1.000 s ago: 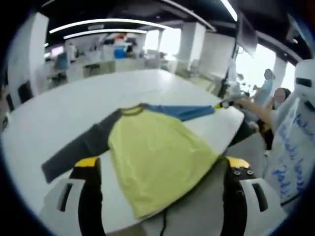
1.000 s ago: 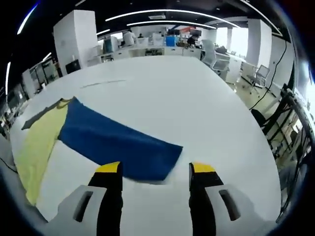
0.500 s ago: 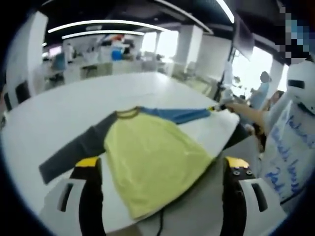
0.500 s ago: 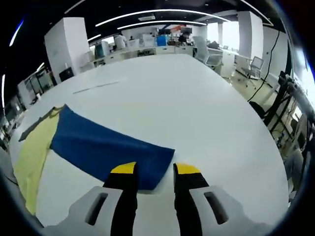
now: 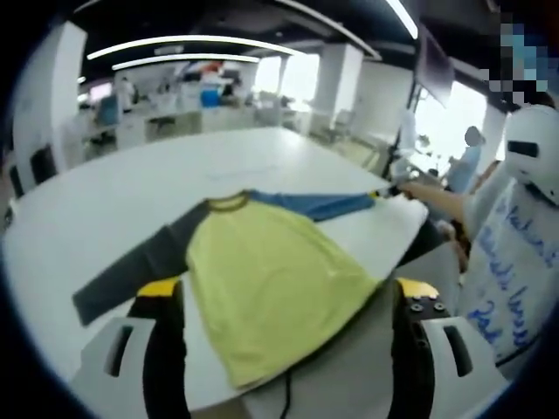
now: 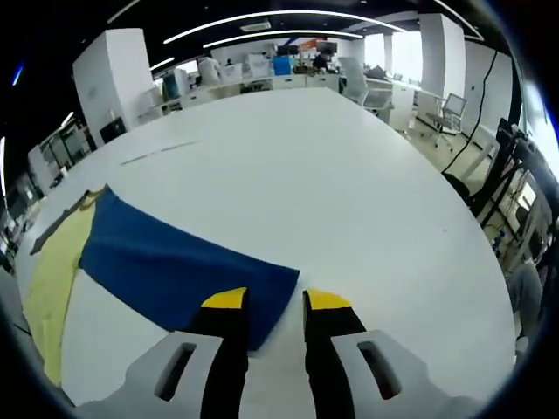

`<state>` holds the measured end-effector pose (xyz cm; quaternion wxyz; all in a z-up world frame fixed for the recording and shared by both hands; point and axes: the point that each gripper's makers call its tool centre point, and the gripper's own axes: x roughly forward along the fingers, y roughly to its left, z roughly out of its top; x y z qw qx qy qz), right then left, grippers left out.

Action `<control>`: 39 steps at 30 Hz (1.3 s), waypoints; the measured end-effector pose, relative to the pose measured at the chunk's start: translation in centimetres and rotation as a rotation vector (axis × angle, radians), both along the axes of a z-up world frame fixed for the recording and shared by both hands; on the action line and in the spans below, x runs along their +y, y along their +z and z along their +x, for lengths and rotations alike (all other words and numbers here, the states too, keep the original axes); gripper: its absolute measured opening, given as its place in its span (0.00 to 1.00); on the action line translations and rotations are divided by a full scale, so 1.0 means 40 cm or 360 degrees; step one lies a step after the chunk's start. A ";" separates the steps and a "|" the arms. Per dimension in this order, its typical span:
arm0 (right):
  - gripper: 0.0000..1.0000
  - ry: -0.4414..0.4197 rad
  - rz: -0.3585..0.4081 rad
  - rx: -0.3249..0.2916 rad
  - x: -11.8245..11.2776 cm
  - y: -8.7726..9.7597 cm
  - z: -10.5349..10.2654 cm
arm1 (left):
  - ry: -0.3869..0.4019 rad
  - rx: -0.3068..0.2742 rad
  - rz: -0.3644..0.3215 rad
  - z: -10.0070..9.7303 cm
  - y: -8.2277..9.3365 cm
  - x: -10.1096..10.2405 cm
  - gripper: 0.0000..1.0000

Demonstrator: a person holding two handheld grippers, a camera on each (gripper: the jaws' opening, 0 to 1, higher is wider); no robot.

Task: Fold the garment on the visible template until the final outline fits inside the template.

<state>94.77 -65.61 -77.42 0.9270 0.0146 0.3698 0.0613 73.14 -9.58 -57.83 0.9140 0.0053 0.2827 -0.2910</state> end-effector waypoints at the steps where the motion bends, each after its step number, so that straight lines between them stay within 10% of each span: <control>1: 0.24 0.0004 0.0008 0.0002 0.000 -0.002 0.003 | -0.0001 -0.0002 -0.0007 0.000 0.002 -0.002 0.96; 39: 0.02 0.0142 -0.0236 0.0037 0.009 -0.018 0.023 | 0.0025 -0.0025 -0.0021 -0.024 0.016 0.002 0.99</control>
